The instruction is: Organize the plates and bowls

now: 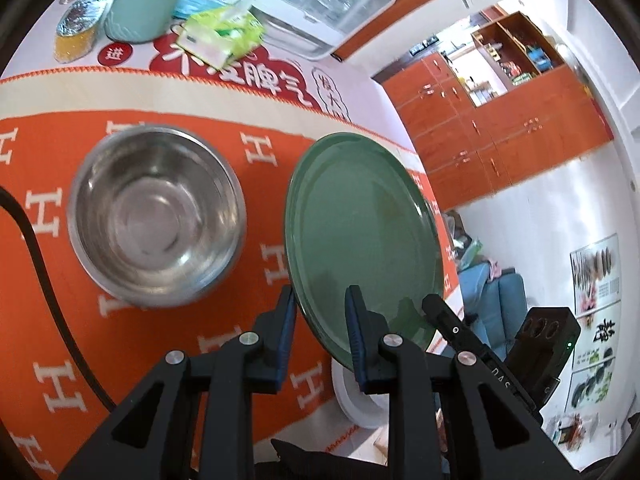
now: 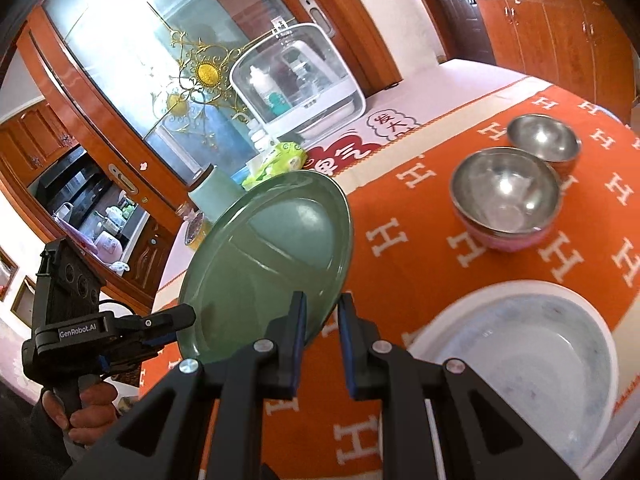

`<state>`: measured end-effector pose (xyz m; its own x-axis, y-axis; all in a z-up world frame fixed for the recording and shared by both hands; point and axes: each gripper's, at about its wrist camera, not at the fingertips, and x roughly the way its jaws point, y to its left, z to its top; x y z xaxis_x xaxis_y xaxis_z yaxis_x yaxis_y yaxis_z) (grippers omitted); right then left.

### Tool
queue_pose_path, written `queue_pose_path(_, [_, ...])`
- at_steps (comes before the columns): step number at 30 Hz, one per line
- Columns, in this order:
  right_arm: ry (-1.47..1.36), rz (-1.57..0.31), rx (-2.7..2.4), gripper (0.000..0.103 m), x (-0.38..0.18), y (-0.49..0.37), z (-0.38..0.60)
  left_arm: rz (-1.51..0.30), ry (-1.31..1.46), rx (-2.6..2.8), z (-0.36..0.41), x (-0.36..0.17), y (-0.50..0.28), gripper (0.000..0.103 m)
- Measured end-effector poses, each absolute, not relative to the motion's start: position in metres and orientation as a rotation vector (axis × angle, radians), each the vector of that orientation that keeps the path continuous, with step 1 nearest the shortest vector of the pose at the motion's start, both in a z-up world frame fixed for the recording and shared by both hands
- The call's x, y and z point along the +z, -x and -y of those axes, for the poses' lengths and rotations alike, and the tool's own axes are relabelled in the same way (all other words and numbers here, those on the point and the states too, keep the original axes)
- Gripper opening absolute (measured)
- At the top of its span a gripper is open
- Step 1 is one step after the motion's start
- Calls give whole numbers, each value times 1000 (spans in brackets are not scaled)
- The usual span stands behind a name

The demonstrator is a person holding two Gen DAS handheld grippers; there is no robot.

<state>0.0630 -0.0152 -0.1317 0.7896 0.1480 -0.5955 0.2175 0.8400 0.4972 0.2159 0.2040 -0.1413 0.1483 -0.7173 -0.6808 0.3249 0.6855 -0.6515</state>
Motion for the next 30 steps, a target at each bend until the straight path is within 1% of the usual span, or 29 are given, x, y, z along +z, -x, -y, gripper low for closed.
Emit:
queue_pose_path(16, [-592, -664, -240, 16, -144, 28, 38, -1325, 217, -910, -144, -155, -160, 24])
queue_pose_path(30, [-559, -711, -398, 16, -158, 78, 52, -1399, 67, -983, -89, -168, -118, 25])
